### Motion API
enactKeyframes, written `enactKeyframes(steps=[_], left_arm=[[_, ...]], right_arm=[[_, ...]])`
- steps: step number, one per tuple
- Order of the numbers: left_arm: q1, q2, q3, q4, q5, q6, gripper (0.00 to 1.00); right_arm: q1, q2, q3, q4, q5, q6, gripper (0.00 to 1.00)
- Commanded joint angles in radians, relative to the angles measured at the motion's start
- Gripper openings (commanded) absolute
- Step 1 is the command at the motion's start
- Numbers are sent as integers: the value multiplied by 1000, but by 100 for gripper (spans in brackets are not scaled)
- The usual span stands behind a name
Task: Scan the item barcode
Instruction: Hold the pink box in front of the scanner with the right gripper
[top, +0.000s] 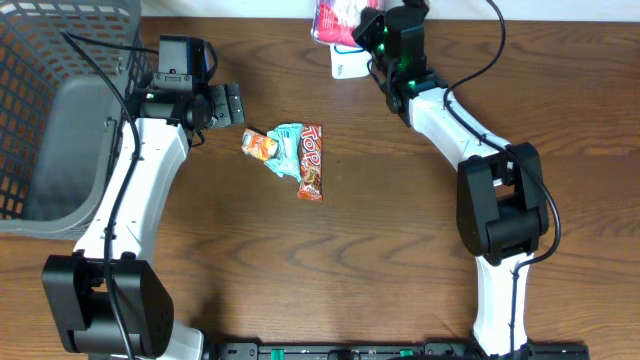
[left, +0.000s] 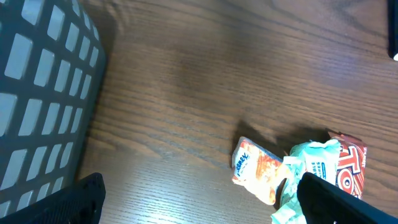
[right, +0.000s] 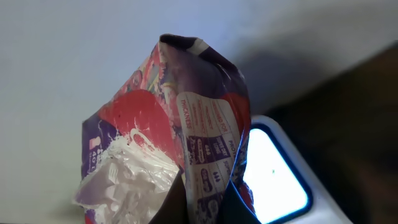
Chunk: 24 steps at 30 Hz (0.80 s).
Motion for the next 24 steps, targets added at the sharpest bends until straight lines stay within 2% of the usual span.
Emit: enactKeyframes(steps=[1,11,19,24], left_arm=[[5,8,-3,-2,-10,9,98],[5,8,-3,-2,-9,9,98],[5,8,-3,-2,-10,9,98],[5,8,-3,-2,-9,9,98]], right_arm=[[-18,14,26,-8,14,-11,1],[-56,27,26,-129,-6,-2,1],[-116,6,26,-63,-164,-10,1],[-190,-51,26,-121,-155,-43,1]])
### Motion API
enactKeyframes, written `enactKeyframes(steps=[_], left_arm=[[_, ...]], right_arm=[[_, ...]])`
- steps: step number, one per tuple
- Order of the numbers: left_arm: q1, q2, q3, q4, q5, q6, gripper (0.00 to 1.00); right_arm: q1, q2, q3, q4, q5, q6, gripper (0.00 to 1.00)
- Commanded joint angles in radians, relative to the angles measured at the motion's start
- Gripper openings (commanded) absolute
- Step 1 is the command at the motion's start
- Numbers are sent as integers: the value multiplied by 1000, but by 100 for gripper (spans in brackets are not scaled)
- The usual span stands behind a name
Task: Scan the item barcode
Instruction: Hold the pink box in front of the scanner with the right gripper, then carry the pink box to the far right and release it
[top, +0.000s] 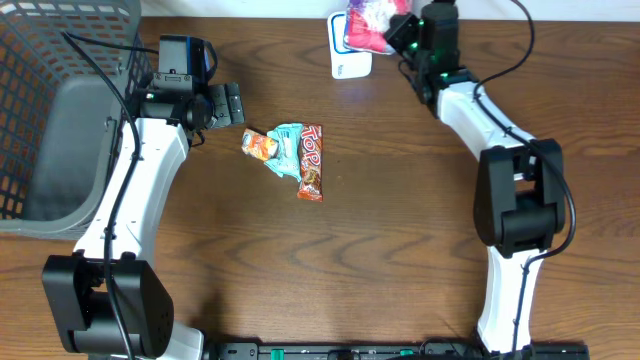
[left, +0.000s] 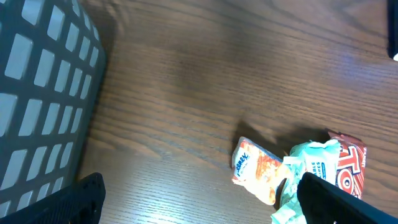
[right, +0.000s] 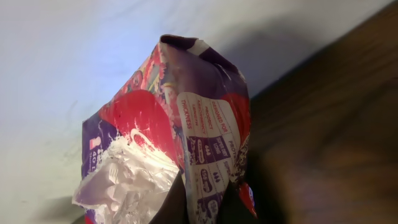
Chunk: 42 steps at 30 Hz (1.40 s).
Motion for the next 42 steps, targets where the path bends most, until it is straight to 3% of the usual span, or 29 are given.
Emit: enactKeyframes(steps=[1,14,20,22,24,27,29,30,33,35,36,39,40,41,42], left_arm=[[5,8,-3,-3,-9,10,98],[5,8,-3,-3,-10,9,98],[5,8,-3,-3,-9,9,98],[5,8,-3,-3,-10,9,98],[5,8,-3,-3,-10,10,98],[5,8,-3,-3,-10,10,98],[5,8,-3,-3,-9,9,98],[5,8,-3,-3,-10,9,98],[5,8,-3,-3,-9,10,98],[5,8,-3,-3,-10,9,98],[5,8,-3,-3,-10,10,98],[5,8,-3,-3,-9,9,98],[5,8,-3,-3,-10,9,98],[5,8,-3,-3,-10,9,98],[5,8,-3,-3,-10,9,98]], right_arm=[[-74,-79,23,-66,3,-39,1],[-408,-138,23,-500,135,-37,1],[-561,-137,20,-621,184,81,2],[-597,-136,18,-617,182,90,21],[-626,-135,18,-604,150,65,52],[-649,-135,18,-576,88,-56,82],[-658,-139,18,-574,81,-146,96],[-661,-142,18,-580,77,-162,96],[-661,-163,19,-589,6,-214,93],[-655,-178,19,-589,-71,-263,82],[-650,-187,19,-591,-127,-305,65],[-636,-196,19,-650,-181,-346,31],[-631,-196,18,-680,-172,-345,14],[-628,-195,18,-710,-154,-345,4],[-622,-191,14,-740,-129,-344,1]])
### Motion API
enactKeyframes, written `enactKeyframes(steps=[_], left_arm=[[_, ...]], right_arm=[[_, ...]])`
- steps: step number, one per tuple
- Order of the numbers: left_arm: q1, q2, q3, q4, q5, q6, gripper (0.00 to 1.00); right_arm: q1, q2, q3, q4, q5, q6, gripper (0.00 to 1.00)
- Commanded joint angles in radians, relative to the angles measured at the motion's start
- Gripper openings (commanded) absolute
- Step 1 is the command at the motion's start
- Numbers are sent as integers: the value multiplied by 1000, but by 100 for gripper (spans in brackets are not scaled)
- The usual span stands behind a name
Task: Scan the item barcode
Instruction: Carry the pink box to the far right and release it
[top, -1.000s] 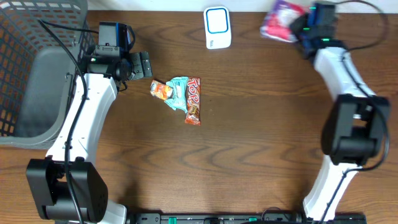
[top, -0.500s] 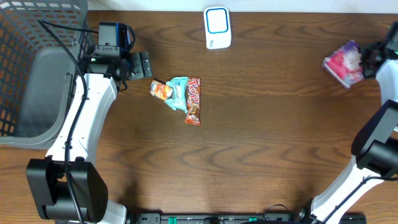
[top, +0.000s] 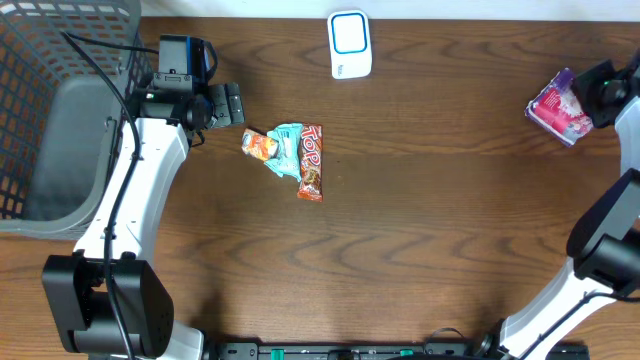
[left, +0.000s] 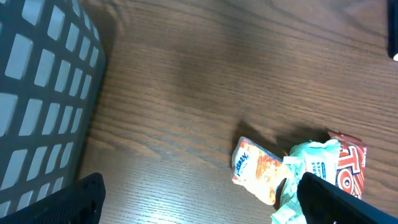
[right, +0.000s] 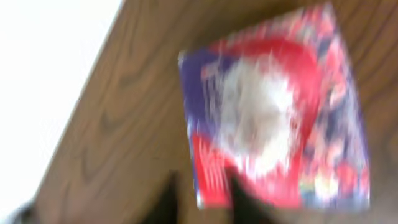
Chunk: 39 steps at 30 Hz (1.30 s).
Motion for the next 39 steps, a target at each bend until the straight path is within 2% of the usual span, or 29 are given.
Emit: enactKeyframes(steps=[1,5,10,14,21,24,31,33,36,39], left_arm=[[5,8,-3,-2,-10,9,98],[5,8,-3,-2,-10,9,98],[5,8,-3,-2,-10,9,98],[5,8,-3,-2,-9,9,98],[5,8,-3,-2,-10,10,98],[5,8,-3,-2,-10,9,98],[5,8,-3,-2,-9,9,98],[5,8,-3,-2,-10,9,98],[5,8,-3,-2,-9,9,98],[5,8,-3,-2,-10,10,98]], right_arm=[[27,-25,1,-80,-2,-64,1],[55,-15,-41,-179,58,-49,1],[76,-15,-127,-150,103,-48,1],[79,-15,-216,-35,152,-13,1],[78,-11,-333,275,183,-2,3],[78,6,-342,353,182,23,3],[77,44,-341,573,170,7,11],[76,37,-331,647,124,6,11],[76,21,-304,798,-54,8,13],[85,10,-272,820,-161,15,15]])
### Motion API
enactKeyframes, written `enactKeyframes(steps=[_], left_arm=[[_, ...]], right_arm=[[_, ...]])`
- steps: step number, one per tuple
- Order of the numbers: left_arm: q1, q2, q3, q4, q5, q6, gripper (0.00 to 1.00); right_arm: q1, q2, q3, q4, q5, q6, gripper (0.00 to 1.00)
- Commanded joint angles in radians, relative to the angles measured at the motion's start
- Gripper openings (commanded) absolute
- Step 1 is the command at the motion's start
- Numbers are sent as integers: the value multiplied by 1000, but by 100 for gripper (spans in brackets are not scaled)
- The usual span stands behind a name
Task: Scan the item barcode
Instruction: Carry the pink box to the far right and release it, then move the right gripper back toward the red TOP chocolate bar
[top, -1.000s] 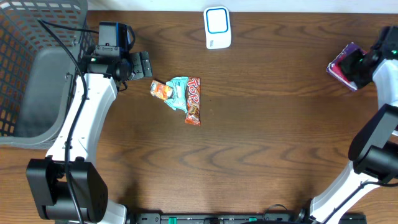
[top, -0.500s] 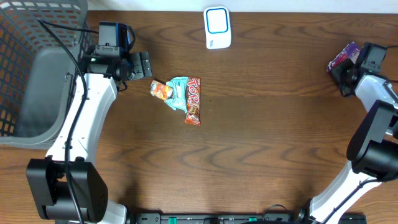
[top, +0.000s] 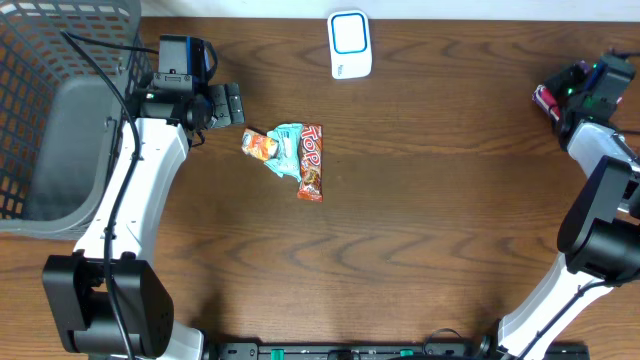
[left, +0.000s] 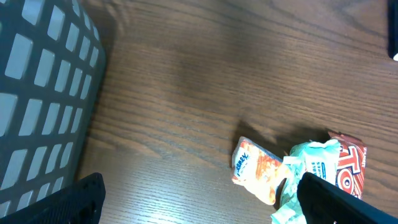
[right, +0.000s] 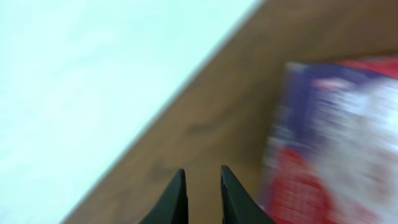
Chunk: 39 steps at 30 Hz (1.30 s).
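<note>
The white scanner (top: 349, 44) lies face up at the back middle of the table. A purple and red packet (top: 544, 98) lies at the far right, blurred in the right wrist view (right: 329, 137). My right gripper (right: 203, 171) is just beside it, slightly open, with only bare wood between the fingers. An orange packet (top: 259, 146), a teal packet (top: 288, 145) and a red TOP bar (top: 312, 162) lie together left of centre. My left gripper (left: 205, 202) hovers wide open just left of that pile, holding nothing.
A grey mesh basket (top: 60, 110) fills the far left of the table, and its wall shows in the left wrist view (left: 43, 93). The table's back edge runs close behind the right gripper and the scanner.
The purple packet was straight ahead of my right gripper's fingers; now it sits off to their right, and the gripper stands beside it. The left arm and the snack pile have not moved.
My right gripper held the purple packet over the scanner at the back. Then it held the packet just right of the scanner. Then the packet was at the table's far right edge, and now it lies there outside the fingers.
</note>
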Motion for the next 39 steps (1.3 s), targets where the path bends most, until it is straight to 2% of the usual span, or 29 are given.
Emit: enactKeyframes(steps=[1,4,10,13,18,25,27,32,34,39], left_arm=[[5,8,-3,-2,-9,9,98],[5,8,-3,-2,-9,9,98],[5,8,-3,-2,-9,9,98],[5,8,-3,-2,-10,10,98],[5,8,-3,-2,-10,10,98],[5,8,-3,-2,-10,9,98],[5,8,-3,-2,-10,9,98],[5,8,-3,-2,-10,9,98],[5,8,-3,-2,-10,9,98],[5,8,-3,-2,-9,9,98]], right_arm=[[16,-24,58,3,-205,2,15],[40,-25,71,-35,-268,2,18],[124,-25,71,-192,-326,-96,41],[187,-25,71,-272,-319,-193,45],[284,-25,71,-365,-329,-258,52],[401,-25,71,-455,-345,-282,84],[428,-25,71,-468,-367,-281,91],[480,-25,71,-471,-443,-281,94],[497,-25,71,-471,-443,-269,99],[527,-25,71,-471,-443,-230,99]])
